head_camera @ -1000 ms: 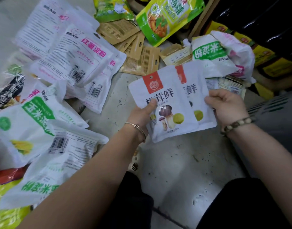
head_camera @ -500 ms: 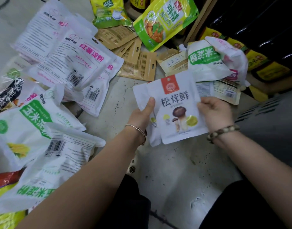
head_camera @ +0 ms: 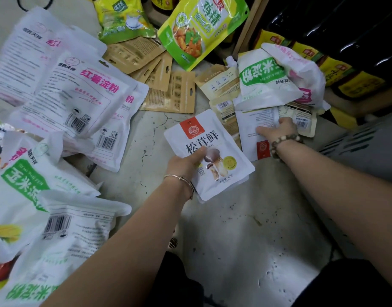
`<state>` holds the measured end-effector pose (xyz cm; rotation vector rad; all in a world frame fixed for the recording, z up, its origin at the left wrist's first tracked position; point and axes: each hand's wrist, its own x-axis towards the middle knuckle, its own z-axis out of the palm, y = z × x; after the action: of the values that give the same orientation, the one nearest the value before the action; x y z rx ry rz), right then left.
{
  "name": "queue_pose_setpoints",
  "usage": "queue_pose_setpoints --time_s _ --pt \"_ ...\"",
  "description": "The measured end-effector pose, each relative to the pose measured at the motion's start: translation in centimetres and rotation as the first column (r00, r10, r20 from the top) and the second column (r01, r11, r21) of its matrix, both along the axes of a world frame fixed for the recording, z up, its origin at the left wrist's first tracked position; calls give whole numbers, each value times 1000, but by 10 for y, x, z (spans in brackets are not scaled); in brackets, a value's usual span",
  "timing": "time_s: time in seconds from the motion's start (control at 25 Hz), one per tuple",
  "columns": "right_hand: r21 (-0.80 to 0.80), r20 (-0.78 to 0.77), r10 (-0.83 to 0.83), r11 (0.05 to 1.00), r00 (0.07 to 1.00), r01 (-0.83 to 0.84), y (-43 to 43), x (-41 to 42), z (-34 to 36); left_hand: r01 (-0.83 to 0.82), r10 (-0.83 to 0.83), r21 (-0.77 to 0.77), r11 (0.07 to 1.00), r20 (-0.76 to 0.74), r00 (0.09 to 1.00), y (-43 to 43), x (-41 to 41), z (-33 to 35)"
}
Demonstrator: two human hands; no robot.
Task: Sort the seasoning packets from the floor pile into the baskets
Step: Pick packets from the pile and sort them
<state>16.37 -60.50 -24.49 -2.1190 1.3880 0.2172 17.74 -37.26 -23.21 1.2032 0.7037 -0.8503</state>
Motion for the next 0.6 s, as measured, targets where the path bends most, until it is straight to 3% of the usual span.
queue_pose_setpoints --time_s 0.16,0.36,0.48,0.6 --pt "50 -41 -140 989 989 142 9 -2 -16 7 -6 42 999 -17 1000 0 6 -10" --pt "313 224 -360 907 906 283 27 -21 -14 18 -22 74 997 55 998 4 6 -23" --pt "328 336 -421 891 843 314 37 -40 11 22 -31 96 995 92 995 11 11 -23" --pt "300 464 -381 917 800 262 42 -66 45 46 -61 101 994 149 987 14 16 -14"
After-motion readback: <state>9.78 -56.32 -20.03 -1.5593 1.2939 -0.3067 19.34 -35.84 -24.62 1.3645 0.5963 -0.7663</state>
